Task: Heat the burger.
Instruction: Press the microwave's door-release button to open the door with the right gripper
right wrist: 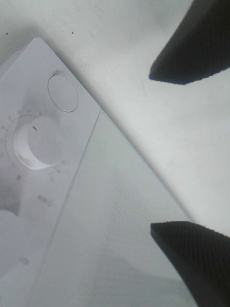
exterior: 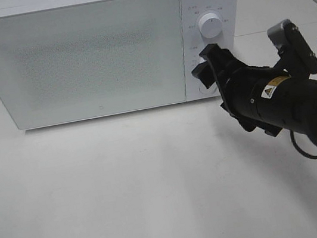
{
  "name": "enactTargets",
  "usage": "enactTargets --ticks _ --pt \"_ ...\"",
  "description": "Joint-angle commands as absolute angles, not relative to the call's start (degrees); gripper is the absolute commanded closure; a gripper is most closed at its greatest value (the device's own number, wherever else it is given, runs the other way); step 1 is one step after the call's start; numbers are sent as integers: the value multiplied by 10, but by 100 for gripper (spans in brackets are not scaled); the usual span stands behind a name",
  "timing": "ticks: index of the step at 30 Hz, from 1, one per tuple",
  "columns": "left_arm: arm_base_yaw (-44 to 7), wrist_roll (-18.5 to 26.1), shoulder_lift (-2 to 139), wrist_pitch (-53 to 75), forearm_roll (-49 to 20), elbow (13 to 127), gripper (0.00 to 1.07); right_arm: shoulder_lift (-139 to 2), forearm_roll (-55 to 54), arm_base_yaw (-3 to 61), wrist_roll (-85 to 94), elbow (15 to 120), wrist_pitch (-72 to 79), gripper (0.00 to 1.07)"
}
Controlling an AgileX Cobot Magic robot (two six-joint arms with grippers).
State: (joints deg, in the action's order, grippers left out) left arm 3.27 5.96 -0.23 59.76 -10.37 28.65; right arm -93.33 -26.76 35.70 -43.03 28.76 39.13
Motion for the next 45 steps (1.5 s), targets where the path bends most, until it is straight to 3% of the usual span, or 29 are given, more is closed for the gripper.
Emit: enactTargets --ticks 1,6,15,27,36,45 --pt "29 57 -15 593 -106 285 9 -897 -261 353 -301 288 317 31" --pt "29 57 -15 593 -106 285 9 -853 -262 353 -69 315 120 31" --pt "29 57 -15 593 -106 285 9 -826 -256 353 114 375 -101 31" --pt "29 57 -15 593 -106 285 9 -761 -140 353 67 413 -254 31" --pt "29 57 -15 593 -106 285 9 -635 -18 353 -36 417 -344 31" --pt "29 57 -15 593 -106 285 9 -507 -10 337 -36 413 -435 31"
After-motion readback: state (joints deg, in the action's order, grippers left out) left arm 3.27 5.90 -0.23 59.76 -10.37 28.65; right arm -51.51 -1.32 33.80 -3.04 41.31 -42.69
